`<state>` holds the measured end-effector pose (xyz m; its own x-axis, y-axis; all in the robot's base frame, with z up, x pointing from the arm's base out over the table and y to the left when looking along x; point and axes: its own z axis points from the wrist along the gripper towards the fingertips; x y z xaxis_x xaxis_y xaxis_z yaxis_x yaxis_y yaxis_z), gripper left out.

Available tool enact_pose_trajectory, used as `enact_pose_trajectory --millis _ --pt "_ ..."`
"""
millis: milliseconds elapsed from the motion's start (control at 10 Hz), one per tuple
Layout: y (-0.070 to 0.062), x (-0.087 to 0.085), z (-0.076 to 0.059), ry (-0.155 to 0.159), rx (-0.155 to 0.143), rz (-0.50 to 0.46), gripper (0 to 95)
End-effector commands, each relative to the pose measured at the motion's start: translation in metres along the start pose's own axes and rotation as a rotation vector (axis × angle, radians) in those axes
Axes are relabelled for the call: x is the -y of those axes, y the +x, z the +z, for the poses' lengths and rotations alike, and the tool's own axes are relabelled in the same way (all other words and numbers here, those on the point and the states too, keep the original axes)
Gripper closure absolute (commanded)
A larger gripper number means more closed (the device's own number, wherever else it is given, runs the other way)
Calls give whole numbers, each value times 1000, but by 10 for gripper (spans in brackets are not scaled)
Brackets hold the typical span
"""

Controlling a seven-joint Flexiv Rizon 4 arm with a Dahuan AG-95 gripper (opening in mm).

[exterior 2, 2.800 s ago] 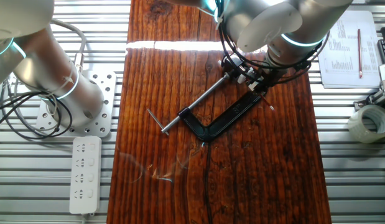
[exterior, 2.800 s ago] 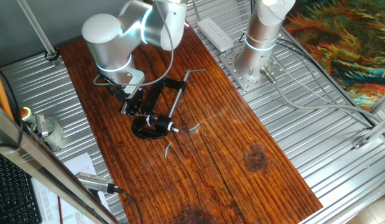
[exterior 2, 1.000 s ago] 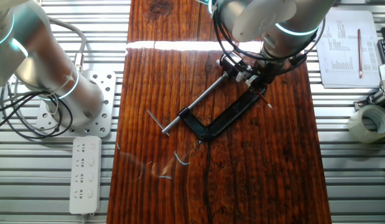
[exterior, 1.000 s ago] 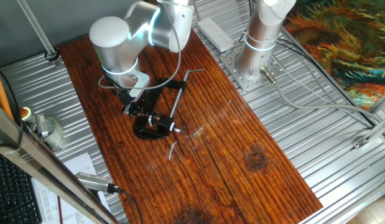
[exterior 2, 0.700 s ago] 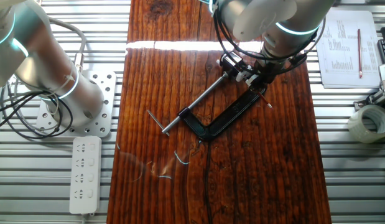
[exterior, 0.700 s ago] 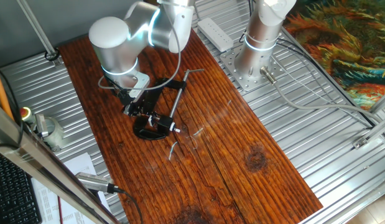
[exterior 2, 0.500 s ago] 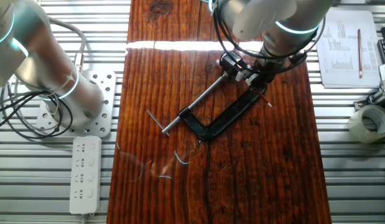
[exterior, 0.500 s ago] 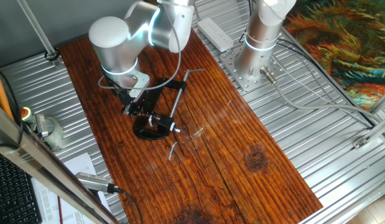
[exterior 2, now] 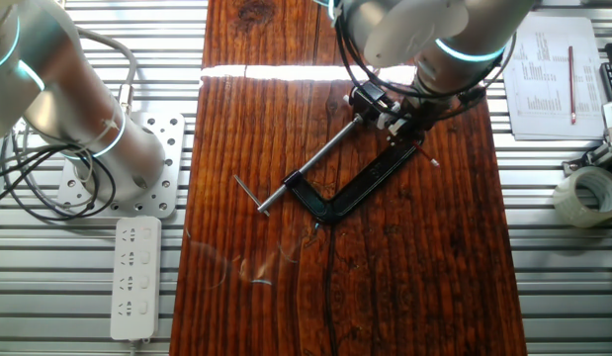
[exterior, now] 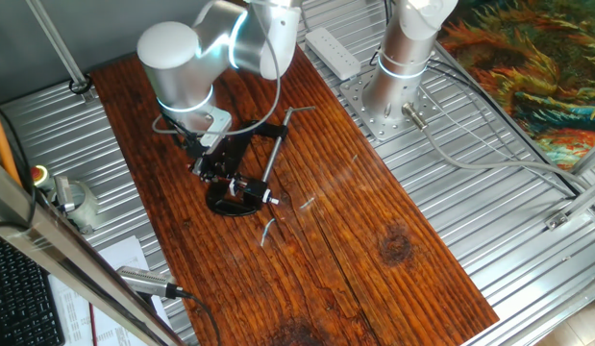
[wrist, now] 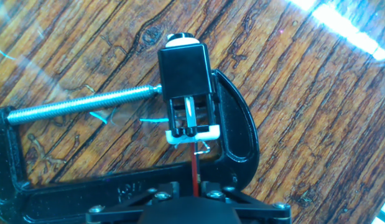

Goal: Insert the pencil into the pencil sharpener

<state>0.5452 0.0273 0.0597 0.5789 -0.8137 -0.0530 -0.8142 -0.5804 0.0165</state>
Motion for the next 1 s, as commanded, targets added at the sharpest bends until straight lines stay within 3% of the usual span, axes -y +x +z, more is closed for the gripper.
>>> enact_pose_trajectory --millis 100,300,1000 --pt "1 1 -1 -4 14 5 570" --pt "3 0 -3 -7 21 9 570" --pt "32 -1 -29 -24 17 23 570"
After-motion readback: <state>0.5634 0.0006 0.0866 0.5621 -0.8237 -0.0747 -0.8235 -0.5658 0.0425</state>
